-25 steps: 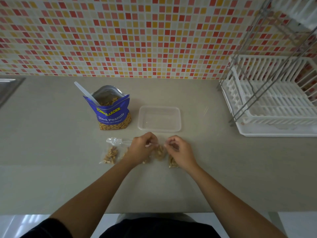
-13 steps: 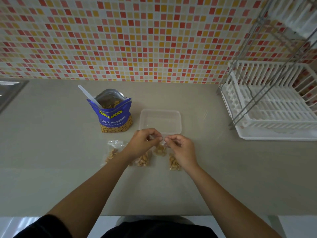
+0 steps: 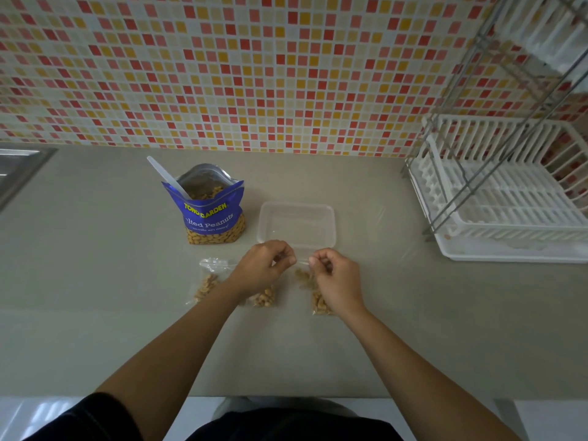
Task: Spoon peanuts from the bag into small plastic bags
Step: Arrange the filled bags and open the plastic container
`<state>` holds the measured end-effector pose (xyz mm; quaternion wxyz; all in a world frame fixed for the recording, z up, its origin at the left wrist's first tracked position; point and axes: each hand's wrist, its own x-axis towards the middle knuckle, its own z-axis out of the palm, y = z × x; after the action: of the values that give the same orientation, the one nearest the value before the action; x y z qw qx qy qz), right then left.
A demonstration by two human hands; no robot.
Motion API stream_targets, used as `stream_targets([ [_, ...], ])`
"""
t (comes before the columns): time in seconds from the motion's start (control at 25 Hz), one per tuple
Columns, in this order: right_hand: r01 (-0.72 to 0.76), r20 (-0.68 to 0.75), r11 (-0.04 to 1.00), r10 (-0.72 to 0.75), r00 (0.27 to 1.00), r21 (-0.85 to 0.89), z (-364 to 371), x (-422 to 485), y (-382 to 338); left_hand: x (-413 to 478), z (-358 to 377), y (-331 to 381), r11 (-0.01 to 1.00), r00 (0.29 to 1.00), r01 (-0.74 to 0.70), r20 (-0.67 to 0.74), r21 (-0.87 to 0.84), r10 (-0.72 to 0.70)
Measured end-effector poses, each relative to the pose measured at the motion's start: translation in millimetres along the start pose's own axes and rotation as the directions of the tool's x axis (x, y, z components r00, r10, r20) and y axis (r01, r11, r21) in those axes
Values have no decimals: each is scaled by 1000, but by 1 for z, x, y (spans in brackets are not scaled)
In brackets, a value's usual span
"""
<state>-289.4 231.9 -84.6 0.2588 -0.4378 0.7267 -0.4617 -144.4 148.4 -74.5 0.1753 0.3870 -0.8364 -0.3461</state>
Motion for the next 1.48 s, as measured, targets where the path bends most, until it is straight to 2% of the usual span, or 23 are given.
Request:
stream_targets([
  [0.12, -51, 22, 999, 51, 998, 7, 0, -1, 4, -3, 0, -6, 999, 1000, 31, 7, -20, -30],
  [0.2, -154, 84, 981, 145, 986, 116, 0, 2, 7, -7, 6, -9, 967, 992, 122, 25, -224, -120],
  [0.24, -230, 132, 954, 206, 970, 195, 0, 3, 8, -11, 11, -9, 906, 983, 183, 47, -383, -178],
  [0.32, -361, 221, 877, 302, 927, 317, 1, 2, 10, -18, 20, -11, 786, 962, 256, 65, -563, -267],
  [0.52, -465, 237, 806, 403, 884, 366, 6, 4, 14, -20, 26, -7, 750, 945, 274, 23, -602, -328],
  [0.6, -506, 238, 751, 447, 862, 425, 10, 6, 15, -19, 27, -7, 702, 934, 325, 100, -634, -343],
  [0.68, -523, 225, 731, 474, 851, 437, 12, 7, 20, -20, 29, -5, 705, 925, 366, 154, -608, -347],
  [0.72, -502, 187, 763, 469, 863, 407, 13, 8, 23, -19, 30, -5, 729, 923, 372, 147, -575, -356],
  [0.76, -446, 119, 838, 431, 894, 313, 14, 10, 27, -19, 31, -5, 756, 921, 376, 126, -536, -369],
  [0.84, -264, 10, 964, 264, 964, -33, 11, 13, 30, -18, 35, -7, 825, 922, 370, 58, -427, -384],
  [0.92, -145, -6, 961, 148, 989, -234, 11, 15, 29, -16, 43, -10, 921, 946, 315, 3, -230, -323],
  [1.0, -106, 18, 943, 118, 993, -316, 14, 17, 30, -16, 53, -14, 974, 974, 225, -20, 13, -225],
  [1.12, -55, 59, 901, 88, 994, -430, 20, 19, 38, -14, 56, -15, 957, 987, 157, -5, 244, -161],
  [1.2, 17, 73, 874, 21, 997, -486, 22, 19, 41, -14, 49, -17, 960, 993, 117, -52, 254, -108],
  [1.32, 224, 134, 844, -180, 974, -487, 36, 18, 38, -12, 31, -40, 971, 980, 129, -179, 202, -93],
  [1.4, 306, 211, 826, -231, 950, -472, 49, 19, 32, -11, 17, -55, 961, 980, 154, -160, 228, -119],
  [1.48, 329, 265, 807, -221, 938, -490, 62, 20, 28, -12, 10, -65, 954, 987, 140, -118, 266, -111],
])
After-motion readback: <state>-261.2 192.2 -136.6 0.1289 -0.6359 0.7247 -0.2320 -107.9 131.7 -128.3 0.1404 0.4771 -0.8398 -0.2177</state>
